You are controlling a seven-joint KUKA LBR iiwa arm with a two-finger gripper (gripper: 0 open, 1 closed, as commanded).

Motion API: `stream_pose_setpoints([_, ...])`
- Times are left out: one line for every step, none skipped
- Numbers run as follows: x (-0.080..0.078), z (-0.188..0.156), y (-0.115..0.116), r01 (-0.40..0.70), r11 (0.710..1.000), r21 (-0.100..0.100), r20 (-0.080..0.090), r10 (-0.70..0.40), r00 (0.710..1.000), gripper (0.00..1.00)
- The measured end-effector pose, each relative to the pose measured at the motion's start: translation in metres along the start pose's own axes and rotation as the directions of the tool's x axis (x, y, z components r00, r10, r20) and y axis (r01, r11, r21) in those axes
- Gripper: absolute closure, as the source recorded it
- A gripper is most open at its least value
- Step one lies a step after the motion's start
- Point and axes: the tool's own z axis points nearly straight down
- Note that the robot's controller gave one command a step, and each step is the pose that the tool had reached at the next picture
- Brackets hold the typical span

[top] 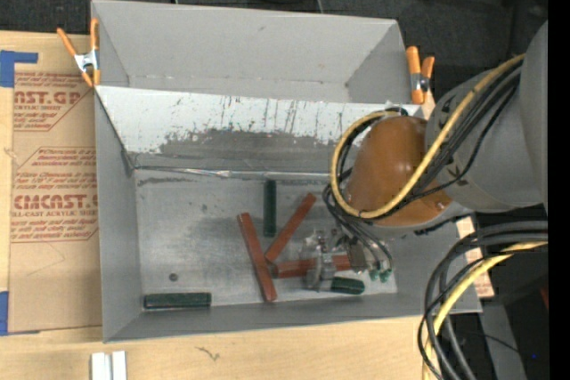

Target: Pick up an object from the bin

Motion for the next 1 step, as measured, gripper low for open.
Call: stream_pose_setpoints([-0.0021,-0.0346,0.0003,0.0,1.0,0.001,0.011,0.0,1.0,1.0])
